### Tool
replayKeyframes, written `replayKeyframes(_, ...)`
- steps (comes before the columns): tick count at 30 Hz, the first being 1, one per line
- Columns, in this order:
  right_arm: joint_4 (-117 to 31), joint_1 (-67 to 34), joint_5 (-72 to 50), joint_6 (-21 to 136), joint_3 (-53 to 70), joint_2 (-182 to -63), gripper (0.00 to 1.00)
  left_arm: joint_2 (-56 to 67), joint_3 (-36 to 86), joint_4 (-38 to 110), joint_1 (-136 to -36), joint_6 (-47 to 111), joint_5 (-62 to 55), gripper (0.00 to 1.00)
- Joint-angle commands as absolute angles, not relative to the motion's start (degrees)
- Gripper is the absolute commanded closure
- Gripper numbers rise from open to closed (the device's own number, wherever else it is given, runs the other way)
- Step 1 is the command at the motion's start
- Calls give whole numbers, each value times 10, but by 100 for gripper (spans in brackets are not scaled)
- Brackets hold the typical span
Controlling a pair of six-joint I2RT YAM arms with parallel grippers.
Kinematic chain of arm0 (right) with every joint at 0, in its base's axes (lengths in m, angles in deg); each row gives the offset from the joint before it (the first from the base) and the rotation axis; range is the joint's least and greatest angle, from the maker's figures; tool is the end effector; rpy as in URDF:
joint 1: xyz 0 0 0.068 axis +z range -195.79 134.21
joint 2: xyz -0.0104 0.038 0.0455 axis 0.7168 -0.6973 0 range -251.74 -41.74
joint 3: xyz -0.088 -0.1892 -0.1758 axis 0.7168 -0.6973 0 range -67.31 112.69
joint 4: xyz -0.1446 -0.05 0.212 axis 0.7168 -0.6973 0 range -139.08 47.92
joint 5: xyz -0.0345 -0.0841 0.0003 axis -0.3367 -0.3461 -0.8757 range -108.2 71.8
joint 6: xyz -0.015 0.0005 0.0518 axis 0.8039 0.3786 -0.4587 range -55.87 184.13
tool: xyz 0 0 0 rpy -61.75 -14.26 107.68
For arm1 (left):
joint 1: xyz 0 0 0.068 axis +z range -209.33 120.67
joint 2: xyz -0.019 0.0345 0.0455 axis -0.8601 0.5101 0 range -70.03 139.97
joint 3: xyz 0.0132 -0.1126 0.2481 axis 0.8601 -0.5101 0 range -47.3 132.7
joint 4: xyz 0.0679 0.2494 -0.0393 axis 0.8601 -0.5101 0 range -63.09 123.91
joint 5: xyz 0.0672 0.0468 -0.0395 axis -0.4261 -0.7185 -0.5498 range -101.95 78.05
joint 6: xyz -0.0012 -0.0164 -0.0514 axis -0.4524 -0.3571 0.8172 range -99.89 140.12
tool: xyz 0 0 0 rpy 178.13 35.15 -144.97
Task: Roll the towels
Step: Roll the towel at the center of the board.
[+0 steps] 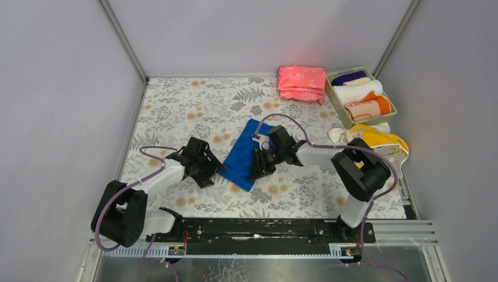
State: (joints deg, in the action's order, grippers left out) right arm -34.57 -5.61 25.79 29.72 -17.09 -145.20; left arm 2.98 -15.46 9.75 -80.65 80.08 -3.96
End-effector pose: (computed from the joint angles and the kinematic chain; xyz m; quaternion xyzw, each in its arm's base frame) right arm 0.2481 0.2419 0.1385 -0.1841 0.8507 0.4876 0.0677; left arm 0.1961 -0.0818 0.1506 -0.3084 0.9246 -0.1904 0.1174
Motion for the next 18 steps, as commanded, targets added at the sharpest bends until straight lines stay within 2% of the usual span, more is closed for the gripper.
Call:
replayKeyframes(1, -463, -29, 163, 405, -112, -1365, 61, 65, -187, 113, -806, 791, -69, 30)
replayKeyframes(4, -504, 15, 103, 447, -78, -1341, 58, 68, -192, 117, -807, 792, -69, 31)
replayKeyframes(9, -514, 73, 62, 476, -39, -1366, 57, 72, -198, 119, -807, 791, -68, 31)
replayKeyframes(18, -540, 91, 13, 525, -14, -1439, 57, 75, -198, 119, -807, 798, -67, 31)
